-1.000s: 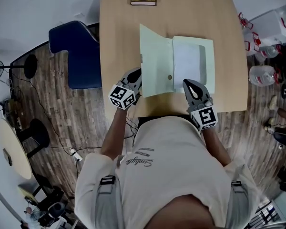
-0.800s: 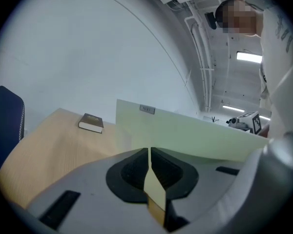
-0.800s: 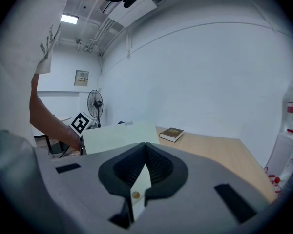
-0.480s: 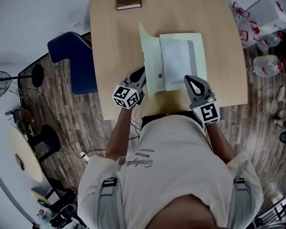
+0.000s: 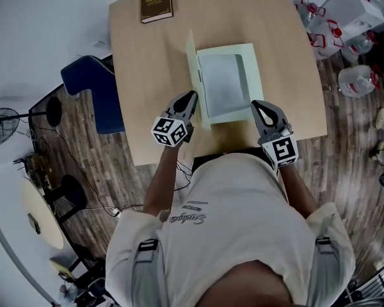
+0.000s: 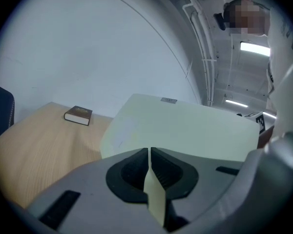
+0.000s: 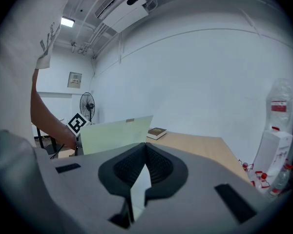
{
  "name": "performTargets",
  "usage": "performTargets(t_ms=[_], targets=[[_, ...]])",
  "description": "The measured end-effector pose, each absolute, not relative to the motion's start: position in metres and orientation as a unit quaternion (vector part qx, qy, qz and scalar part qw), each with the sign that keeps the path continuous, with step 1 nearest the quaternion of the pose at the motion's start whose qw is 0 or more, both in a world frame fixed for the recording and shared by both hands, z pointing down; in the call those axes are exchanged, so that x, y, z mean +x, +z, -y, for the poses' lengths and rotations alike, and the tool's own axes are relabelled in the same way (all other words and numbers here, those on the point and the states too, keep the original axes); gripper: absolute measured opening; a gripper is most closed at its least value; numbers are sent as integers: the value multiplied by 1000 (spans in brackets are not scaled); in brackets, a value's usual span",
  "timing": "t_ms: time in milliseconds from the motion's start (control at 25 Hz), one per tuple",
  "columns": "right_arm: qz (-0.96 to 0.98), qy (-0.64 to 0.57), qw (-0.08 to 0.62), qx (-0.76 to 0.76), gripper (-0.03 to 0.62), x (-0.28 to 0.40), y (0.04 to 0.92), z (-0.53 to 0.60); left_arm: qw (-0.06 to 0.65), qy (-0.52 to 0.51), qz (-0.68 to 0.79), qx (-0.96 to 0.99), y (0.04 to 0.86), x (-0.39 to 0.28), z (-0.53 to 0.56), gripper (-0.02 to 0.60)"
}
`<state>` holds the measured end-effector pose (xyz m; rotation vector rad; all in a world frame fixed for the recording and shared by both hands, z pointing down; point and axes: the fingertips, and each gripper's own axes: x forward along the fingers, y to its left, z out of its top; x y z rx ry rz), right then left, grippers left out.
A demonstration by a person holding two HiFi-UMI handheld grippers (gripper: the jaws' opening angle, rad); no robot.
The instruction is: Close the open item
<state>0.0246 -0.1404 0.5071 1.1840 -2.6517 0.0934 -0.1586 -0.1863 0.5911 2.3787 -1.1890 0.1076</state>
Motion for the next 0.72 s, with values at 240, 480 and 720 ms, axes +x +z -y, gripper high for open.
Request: performTargets(t_ms=[240, 480, 720], targets=[[909, 35, 108, 400, -5, 52, 514, 142, 244, 60, 446, 859, 604, -136, 185, 28], [915, 43, 103, 387, -5, 80, 526, 144, 240, 68, 462, 851, 608, -109, 186, 28], [914, 61, 102, 388, -5, 101, 541, 150, 241, 90, 471, 844, 616, -88, 189, 28]])
